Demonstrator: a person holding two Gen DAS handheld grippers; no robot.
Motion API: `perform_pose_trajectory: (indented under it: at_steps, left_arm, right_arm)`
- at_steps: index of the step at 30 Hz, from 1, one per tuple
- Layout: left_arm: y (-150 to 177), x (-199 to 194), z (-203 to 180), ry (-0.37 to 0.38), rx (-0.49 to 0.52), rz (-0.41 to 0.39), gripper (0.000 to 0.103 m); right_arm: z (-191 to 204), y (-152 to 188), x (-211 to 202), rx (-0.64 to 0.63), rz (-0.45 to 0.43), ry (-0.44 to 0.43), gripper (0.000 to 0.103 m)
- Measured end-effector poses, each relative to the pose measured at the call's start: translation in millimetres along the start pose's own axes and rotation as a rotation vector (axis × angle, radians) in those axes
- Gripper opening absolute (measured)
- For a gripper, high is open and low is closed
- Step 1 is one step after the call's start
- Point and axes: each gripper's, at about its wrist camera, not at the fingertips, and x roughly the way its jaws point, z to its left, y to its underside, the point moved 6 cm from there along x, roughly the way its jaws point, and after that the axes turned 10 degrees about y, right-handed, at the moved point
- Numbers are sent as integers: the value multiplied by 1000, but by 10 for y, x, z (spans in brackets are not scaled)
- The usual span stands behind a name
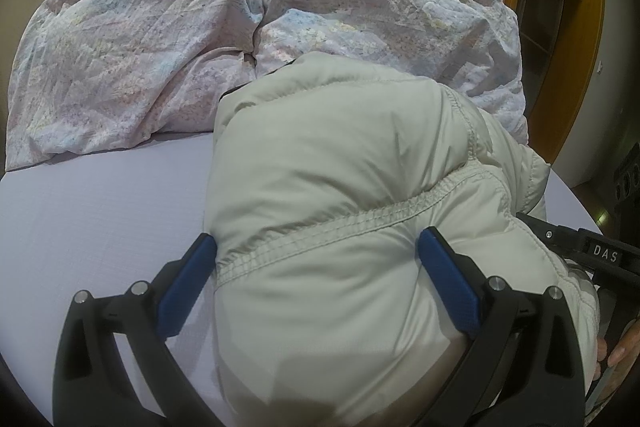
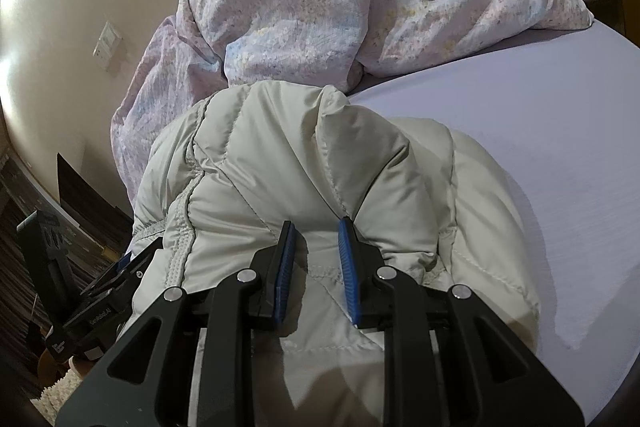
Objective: Fold large clothes
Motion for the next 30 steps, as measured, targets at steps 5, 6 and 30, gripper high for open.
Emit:
perform_pose_trajectory:
  at_steps: [5,6,30]
  left_arm:
    - [12,8,23,-4,1,2,101]
    - [13,8,27,-4,0,2,101]
    - [-109,-100,-28,-19,24,19,101]
  right_arm:
    - [91,-100,-151,-10,-6,70,25]
    - [102,-130,-204,-13,-25,75,26]
    - [-185,-115,63,-60,-57,236,28]
